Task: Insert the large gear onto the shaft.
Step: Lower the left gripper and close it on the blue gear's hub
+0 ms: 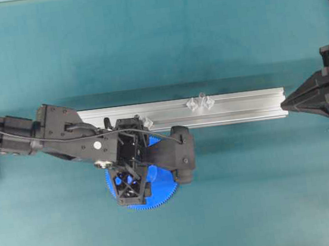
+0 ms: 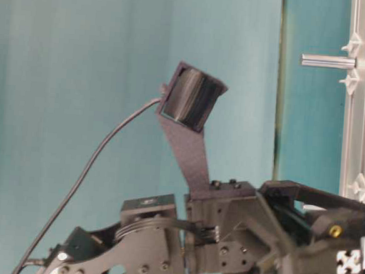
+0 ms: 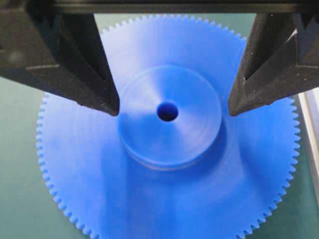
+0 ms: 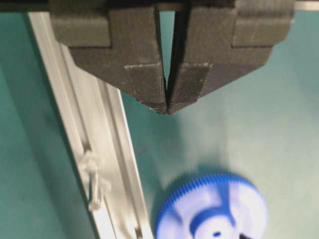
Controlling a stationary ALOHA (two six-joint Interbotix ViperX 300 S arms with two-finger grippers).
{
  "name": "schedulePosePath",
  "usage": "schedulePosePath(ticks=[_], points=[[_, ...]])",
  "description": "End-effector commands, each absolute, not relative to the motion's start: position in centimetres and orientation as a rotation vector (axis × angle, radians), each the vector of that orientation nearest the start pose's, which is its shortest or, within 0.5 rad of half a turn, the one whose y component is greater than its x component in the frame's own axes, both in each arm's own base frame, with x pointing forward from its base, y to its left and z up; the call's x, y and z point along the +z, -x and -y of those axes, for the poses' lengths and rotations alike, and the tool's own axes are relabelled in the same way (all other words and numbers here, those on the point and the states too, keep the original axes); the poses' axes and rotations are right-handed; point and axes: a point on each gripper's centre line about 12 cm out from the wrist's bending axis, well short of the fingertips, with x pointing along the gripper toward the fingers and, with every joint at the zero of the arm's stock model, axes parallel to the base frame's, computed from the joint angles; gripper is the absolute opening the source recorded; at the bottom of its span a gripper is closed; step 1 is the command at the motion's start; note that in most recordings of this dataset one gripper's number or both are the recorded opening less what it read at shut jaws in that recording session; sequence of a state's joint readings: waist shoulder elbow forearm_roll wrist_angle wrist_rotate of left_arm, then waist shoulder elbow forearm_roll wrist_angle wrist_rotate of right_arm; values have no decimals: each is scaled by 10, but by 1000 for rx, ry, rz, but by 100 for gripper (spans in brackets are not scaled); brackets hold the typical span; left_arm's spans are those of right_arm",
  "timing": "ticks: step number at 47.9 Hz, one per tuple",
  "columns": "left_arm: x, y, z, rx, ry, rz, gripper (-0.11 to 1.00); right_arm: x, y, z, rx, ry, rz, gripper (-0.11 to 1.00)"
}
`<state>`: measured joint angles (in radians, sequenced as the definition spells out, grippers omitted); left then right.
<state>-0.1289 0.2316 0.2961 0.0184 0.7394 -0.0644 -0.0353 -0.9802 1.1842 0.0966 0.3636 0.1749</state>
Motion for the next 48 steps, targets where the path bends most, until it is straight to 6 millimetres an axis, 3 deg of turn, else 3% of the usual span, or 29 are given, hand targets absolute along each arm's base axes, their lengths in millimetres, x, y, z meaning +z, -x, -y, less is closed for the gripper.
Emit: schedulePosePath(ticks=[1,24,48], points=[[154,-426,54,-67,-36,-1211,91,223,-178,0,-70,-307,-568,11],[138,-422,51,-54,-25,-1241,91,233,-170,-6,-29,-326,-516,11],[127,-412,51,-57,-35,-1279,91,229,-167,-19,29,-386,-500,11]])
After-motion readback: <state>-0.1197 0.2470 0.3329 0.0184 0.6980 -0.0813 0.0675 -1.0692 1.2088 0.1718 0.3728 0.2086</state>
